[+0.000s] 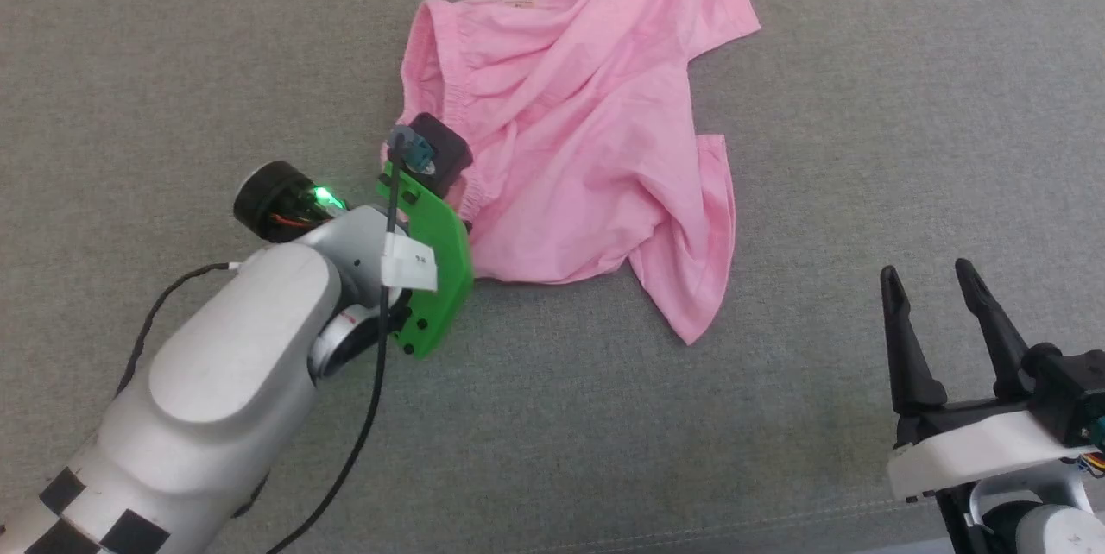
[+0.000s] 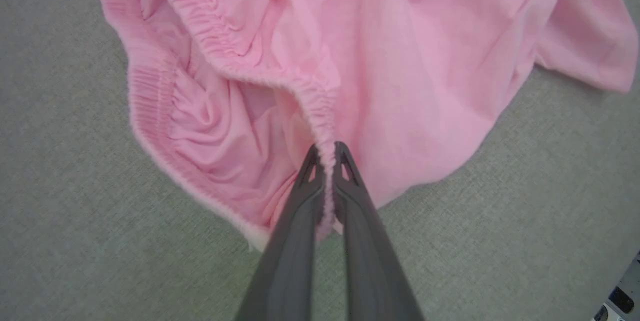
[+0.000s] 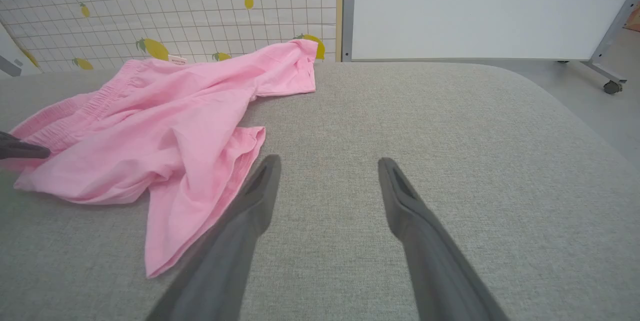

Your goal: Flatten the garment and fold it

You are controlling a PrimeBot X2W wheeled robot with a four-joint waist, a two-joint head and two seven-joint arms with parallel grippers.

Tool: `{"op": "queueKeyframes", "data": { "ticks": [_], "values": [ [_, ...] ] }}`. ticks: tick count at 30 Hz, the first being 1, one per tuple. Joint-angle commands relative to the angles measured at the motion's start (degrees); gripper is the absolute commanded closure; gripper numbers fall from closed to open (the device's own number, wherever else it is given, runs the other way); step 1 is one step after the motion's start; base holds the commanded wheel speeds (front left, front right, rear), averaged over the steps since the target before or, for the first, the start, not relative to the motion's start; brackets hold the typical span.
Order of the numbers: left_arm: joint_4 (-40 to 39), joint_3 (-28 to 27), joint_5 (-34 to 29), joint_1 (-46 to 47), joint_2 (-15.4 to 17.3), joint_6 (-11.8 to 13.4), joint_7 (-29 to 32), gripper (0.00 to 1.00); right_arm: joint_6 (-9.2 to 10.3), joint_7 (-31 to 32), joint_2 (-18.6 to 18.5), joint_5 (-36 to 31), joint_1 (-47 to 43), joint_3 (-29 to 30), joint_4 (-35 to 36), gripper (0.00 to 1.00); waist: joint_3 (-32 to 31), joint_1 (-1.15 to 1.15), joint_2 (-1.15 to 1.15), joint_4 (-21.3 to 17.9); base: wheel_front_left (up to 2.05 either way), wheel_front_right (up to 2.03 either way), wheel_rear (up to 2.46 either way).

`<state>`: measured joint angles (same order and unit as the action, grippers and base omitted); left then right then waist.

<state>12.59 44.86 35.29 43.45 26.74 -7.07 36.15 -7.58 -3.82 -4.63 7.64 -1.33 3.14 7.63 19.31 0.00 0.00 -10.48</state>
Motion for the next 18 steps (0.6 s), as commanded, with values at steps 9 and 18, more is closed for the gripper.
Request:
{"op": "queueKeyframes", "data": {
  "ticks": [9,18],
  "values": [
    [-8.84,1.68,5.49,-6.31,0.87,0.51,-3.52,1.0,0.09,1.1,0.26,-0.55,0.14,0.71,-2.04,0.0,-7.6,0.0,0.0,4.16,0.0,0.0,0.0],
    [-25.02,-4.97,9.99,-12.58,1.52,10.71,-5.03,1.0,0.09,2.82,0.32,0.22,-0.78,1.1,-1.86,0.0,-10.52,0.0,0.0,7.58,0.0,0.0,0.0]
  ]
}}
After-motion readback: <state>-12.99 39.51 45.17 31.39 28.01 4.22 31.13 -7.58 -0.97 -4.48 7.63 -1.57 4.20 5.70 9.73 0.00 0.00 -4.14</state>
